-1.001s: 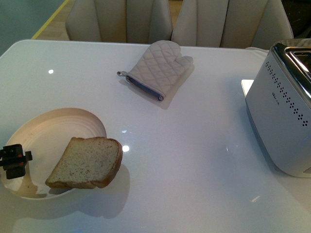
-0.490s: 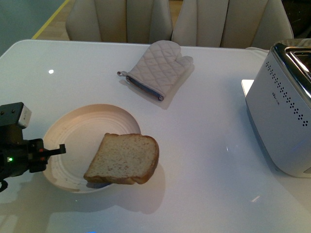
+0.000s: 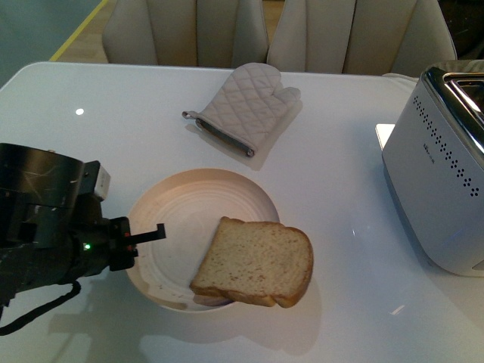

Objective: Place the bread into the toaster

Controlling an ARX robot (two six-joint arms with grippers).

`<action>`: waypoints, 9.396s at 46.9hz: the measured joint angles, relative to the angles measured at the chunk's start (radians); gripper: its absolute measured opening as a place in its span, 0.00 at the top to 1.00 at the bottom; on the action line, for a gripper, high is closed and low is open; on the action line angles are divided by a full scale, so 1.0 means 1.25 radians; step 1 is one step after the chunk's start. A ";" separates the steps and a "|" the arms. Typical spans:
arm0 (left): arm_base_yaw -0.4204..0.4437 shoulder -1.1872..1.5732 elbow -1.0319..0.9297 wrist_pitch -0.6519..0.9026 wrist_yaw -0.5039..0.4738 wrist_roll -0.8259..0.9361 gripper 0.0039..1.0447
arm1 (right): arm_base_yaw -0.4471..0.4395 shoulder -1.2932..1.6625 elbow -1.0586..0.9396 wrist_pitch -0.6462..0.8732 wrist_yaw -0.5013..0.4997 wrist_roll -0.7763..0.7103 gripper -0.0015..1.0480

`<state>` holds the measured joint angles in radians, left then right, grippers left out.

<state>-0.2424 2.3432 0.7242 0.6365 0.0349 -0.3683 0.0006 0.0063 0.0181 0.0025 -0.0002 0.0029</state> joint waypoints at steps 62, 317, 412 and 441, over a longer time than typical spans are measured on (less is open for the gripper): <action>0.027 -0.985 -0.320 0.022 -0.052 -0.067 0.10 | 0.000 0.000 0.000 0.000 0.000 0.000 0.09; 0.191 -1.871 -0.569 -0.509 -0.028 0.288 0.06 | -0.003 1.051 0.768 -0.051 -0.067 0.098 0.96; 0.191 -1.871 -0.569 -0.509 -0.028 0.288 0.06 | -0.059 1.264 0.802 -0.189 -0.027 -0.121 0.43; 0.191 -1.871 -0.569 -0.509 -0.028 0.288 0.06 | -0.113 0.572 0.257 0.294 -0.106 -0.013 0.62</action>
<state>-0.0036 0.0048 0.0124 0.0006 -0.0006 -0.0082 -0.1410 0.7212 0.3397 0.3698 -0.1322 -0.0128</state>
